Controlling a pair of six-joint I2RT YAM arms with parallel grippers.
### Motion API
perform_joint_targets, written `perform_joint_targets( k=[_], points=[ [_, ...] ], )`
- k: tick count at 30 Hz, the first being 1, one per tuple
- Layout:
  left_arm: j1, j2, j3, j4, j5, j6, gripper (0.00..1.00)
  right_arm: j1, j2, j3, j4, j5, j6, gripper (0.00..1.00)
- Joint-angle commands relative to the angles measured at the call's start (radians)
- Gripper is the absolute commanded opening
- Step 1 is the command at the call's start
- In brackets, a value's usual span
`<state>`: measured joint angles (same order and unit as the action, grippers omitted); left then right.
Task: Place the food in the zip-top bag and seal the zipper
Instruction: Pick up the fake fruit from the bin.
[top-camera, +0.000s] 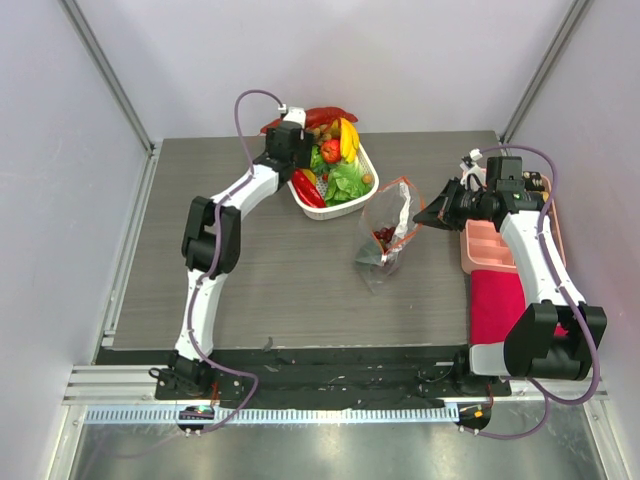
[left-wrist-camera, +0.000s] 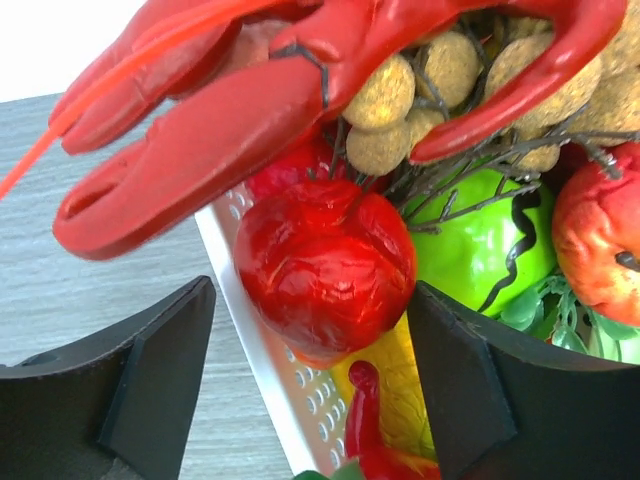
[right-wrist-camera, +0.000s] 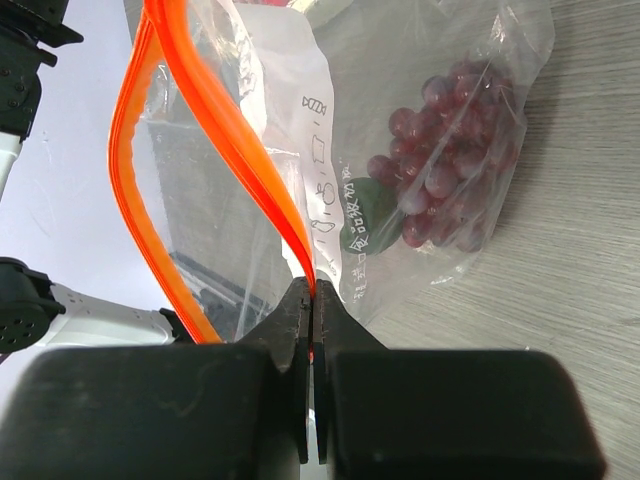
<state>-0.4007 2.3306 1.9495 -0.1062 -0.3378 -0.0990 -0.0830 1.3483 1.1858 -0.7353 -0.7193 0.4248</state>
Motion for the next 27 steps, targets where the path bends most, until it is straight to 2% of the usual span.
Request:
perform_joint_targets(
  k=[1, 10, 18, 27],
  points=[
    [0.007, -0.031, 0.005, 0.098, 0.042, 0.004, 0.77, -0.003, 0.0, 0.029, 0.014, 0.004, -0.003, 0.01],
    [0.007, -0.091, -0.069, 0.145, 0.144, 0.022, 0.57, -0.003, -0.005, 0.026, 0.014, 0.009, -0.003, 0.01],
    [-0.007, -0.227, -0.175, 0.134, 0.229, -0.013, 0.54, -0.003, 0.0, 0.034, 0.017, 0.009, -0.003, 0.01],
    [-0.026, -0.307, -0.178, 0.07, 0.33, -0.064, 0.52, -0.003, 0.003, 0.032, 0.025, 0.008, -0.003, 0.01]
  ],
)
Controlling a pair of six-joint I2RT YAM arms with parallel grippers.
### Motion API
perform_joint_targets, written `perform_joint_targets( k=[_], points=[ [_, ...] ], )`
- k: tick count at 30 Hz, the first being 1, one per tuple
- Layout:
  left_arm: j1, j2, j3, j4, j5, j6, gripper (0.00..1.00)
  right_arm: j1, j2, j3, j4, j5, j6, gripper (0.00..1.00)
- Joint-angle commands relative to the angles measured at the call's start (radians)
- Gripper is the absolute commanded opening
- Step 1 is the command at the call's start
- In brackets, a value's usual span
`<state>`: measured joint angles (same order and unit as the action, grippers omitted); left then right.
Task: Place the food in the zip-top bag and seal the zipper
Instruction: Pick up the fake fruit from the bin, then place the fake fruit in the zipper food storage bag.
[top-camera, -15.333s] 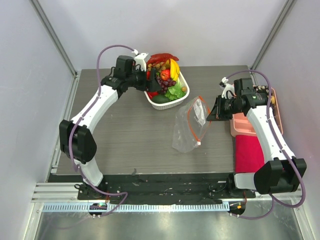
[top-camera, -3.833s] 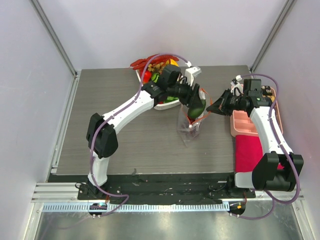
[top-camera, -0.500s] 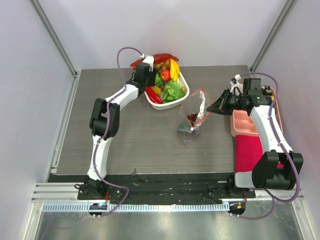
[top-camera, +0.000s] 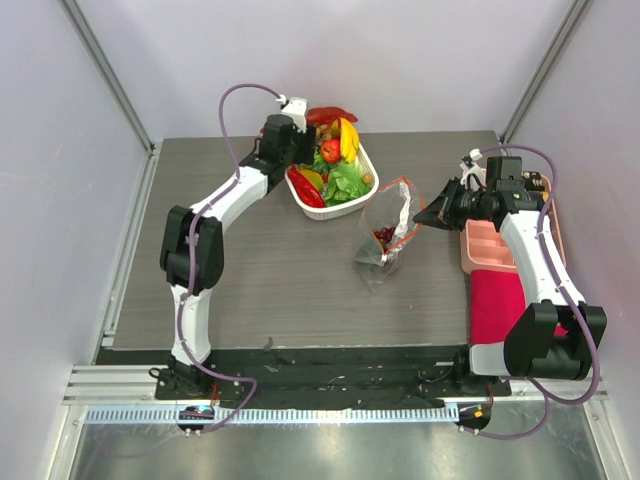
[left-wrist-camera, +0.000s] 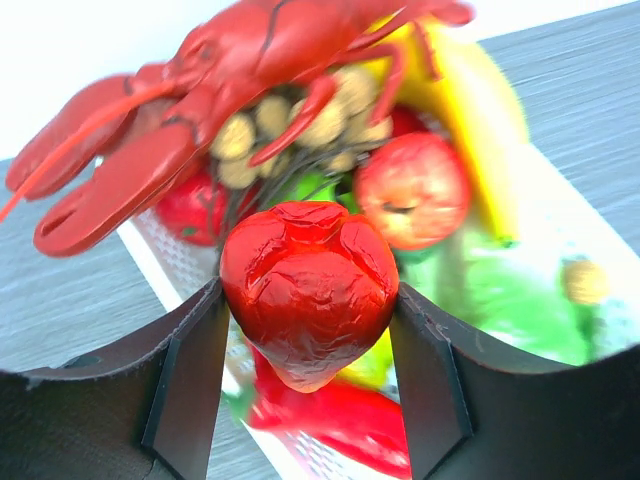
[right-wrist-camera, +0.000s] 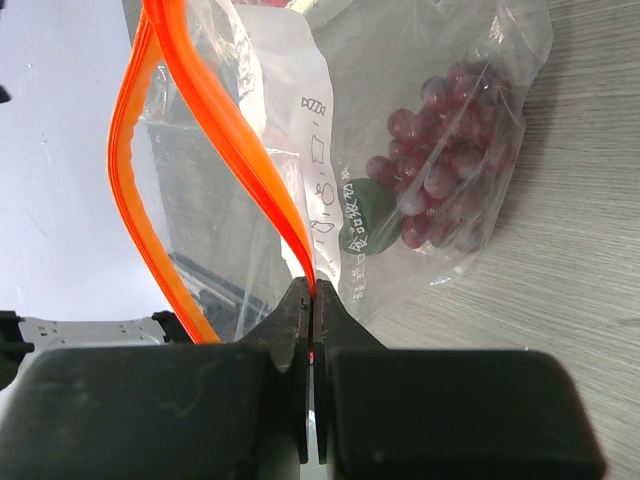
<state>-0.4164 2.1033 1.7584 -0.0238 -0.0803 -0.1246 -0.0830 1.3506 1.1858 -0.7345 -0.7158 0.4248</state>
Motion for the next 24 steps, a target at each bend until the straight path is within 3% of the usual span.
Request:
perform_joint_targets(
  k=[1, 6, 14, 18, 24],
  points=[
    [-0.015, -0.097, 0.015, -0.024, 0.074, -0.046, 0.51, -0.003, 0.001, 0.034, 0.024, 0.004, -0.001, 0.01],
    [-0.045, -0.193, 0.001, -0.039, 0.275, -0.124, 0.51, -0.003, 0.001, 0.032, 0.033, -0.001, 0.005, 0.01],
    [-0.143, -0.29, 0.042, -0.067, 0.482, -0.297, 0.55, -0.003, -0.004, 0.028, 0.043, -0.013, 0.015, 0.01],
    [-0.223, -0.292, 0.079, -0.108, 0.53, -0.288, 0.56, -0.003, -0.011, 0.035, 0.043, -0.019, 0.025, 0.01],
    [-0.306, -0.284, 0.047, -0.18, 0.511, -0.156, 0.57, -0.003, -0.024, 0.037, 0.043, -0.02, 0.028, 0.01]
  ],
)
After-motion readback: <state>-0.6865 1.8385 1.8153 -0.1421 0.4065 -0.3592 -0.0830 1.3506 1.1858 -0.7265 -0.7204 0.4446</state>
